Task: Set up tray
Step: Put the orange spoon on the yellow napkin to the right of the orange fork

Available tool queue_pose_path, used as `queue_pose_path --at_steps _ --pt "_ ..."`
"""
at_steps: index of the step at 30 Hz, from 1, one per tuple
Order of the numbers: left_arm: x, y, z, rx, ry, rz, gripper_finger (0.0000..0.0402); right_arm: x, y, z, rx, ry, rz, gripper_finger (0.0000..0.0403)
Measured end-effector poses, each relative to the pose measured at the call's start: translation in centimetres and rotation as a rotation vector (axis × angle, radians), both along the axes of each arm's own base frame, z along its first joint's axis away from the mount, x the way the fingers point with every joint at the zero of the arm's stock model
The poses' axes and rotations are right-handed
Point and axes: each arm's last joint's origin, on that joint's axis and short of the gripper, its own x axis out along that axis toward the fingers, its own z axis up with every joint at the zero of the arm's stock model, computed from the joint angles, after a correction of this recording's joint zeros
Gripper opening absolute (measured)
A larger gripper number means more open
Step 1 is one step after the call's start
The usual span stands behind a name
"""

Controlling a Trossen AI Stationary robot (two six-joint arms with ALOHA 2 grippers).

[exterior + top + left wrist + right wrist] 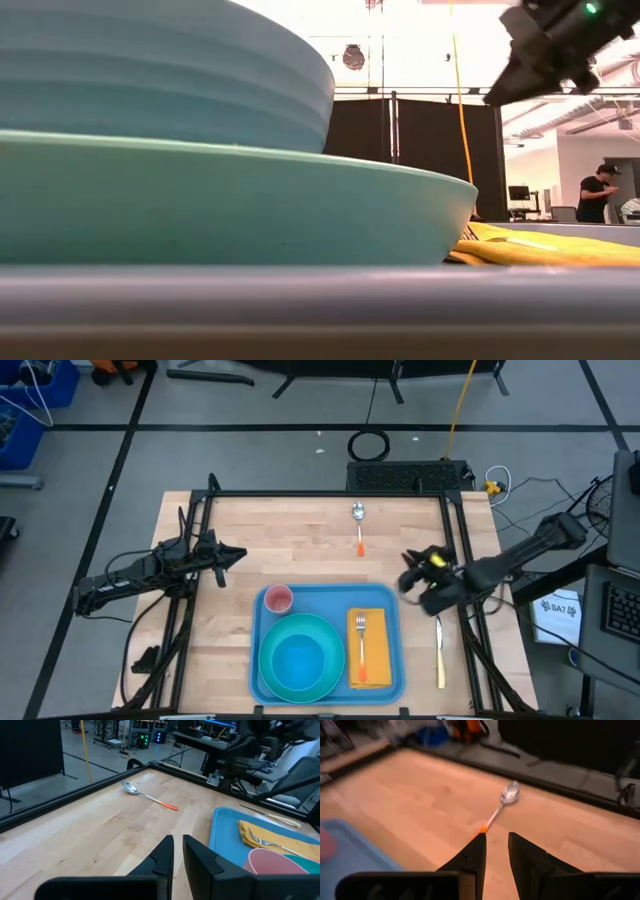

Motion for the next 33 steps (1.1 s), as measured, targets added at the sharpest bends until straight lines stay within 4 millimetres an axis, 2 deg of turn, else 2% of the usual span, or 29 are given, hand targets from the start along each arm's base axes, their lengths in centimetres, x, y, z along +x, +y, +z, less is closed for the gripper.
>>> queue_pose_path --at_steps 2,4,7,9,11,18,22,26,33 --pt "0.0 0.0 0.0 0.0 0.0 0.0 0.0042 -1.5 -0.9 -0.9 -0.008 -0.047 0.045 0.0075" --pt "0.0 0.0 0.0 0.0 0.0 0.0 0.0042 -2.1 -1.5 -1.7 -0.027 -0.056 0.132 0.0075" --pt "0.0 0.0 0.0 0.0 0.0 0.0 0.0042 -1.8 -2.7 -2.2 -0.061 -0.132 0.254 0.0075" --pt "0.0 0.0 0.0 0.0 0.0 0.0 0.0042 -1.5 -4.0 -2.2 -0.086 -0.204 0.266 0.0075" --pt "0.0 0.0 0.0 0.0 0.0 0.0 0.0042 -1.4 -5.6 -2.5 -0.085 -0.203 0.254 0.0075" --pt "0.0 0.0 0.0 0.0 0.0 0.001 0.0042 -1.2 -11.9 -4.0 0.138 -0.199 0.287 0.0075" --pt "0.0 0.0 0.0 0.0 0.0 0.001 0.0042 -1.3 -15.2 -5.0 0.304 -0.206 0.233 0.0075" --pt "0.0 0.0 0.0 0.0 0.0 0.001 0.0042 0.2 -17.9 -4.8 0.401 -0.183 0.235 0.0075" --pt "0.0 0.0 0.0 0.0 0.0 0.001 0.0042 5.0 -21.9 -4.0 0.518 -0.082 0.217 0.0075"
